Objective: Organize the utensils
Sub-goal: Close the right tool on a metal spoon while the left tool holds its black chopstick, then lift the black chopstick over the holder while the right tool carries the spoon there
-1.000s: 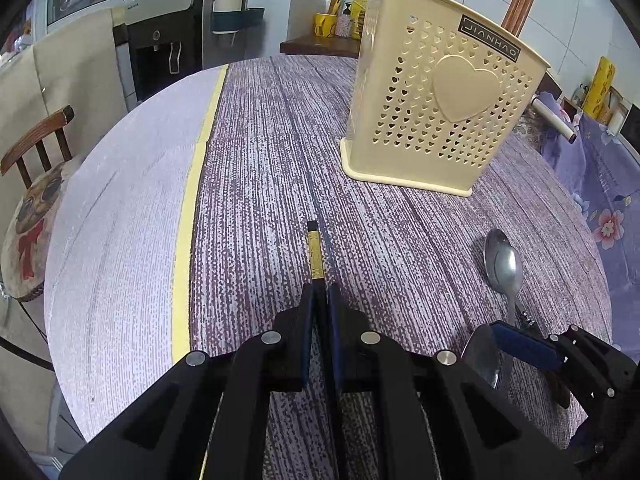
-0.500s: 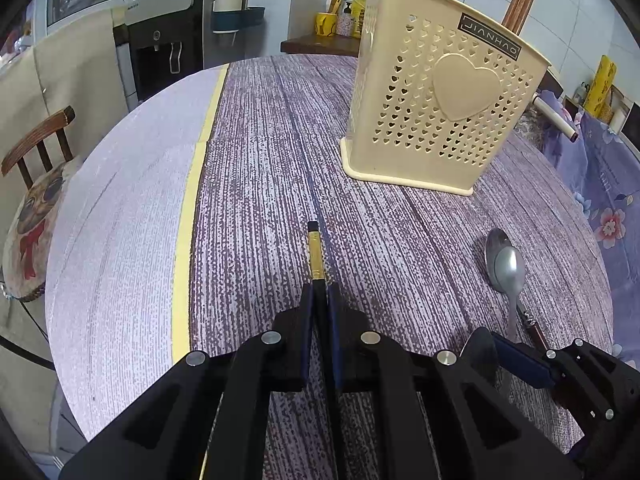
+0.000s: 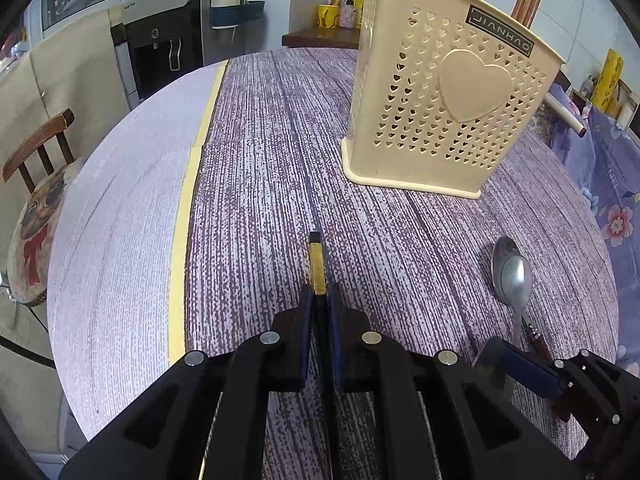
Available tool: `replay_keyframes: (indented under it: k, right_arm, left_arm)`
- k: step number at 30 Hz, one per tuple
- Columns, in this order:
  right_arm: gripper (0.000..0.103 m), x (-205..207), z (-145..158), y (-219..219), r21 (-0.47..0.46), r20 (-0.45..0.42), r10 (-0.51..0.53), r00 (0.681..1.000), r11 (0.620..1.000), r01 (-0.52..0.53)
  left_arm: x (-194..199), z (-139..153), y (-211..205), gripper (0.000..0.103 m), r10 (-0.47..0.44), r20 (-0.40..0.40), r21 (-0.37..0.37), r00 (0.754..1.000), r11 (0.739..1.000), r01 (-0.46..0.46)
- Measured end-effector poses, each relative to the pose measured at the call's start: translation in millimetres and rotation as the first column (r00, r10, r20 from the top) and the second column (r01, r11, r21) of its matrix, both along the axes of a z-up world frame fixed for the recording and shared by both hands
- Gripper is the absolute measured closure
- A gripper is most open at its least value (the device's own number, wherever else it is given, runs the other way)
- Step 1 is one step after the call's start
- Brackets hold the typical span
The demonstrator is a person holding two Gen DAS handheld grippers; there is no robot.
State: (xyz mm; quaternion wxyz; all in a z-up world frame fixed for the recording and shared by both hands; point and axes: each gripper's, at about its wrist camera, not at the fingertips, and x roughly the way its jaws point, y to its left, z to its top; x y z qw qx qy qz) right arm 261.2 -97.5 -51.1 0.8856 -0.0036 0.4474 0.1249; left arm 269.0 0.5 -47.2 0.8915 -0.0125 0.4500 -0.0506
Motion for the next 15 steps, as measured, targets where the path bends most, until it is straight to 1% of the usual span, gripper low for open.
replay_keyframes:
  k: [2,9,12,15]
  right_arm:
    - [0.065,-1.6,1.9,-2.2,0.015,0.001,0.0,1.0,1.0,0.0]
    - [0.065,-3.7,8.1,-7.2,0.015,0.028,-0.014,1.0,1.0,0.014]
    - [0.065,-3.7,11.8,-10.5,0.021,0.044,-0.021,0.999,1.0,0.02]
    - [0.065,-6.7,15.4,-13.8,0.031,0.055,-0.023,0.998,0.999,0.021]
  left_arm:
    - [3.8,0.0,-3.1,0.092,-0.001,-0.004,0.021,1.0,1.0,0.001]
    - [8.4,-1.2,-13.1,0.094,-0.021,0.002,0.091,1.0,0.996,0.021]
    - [8.4,-0.9,-12.7,0.095,-0.013,0.005,0.074,1.0,0.997,0.013]
    - [8.3,0.3,-8.1,0.095,-0.009,0.007,0.033,1.0,0.999,0.008]
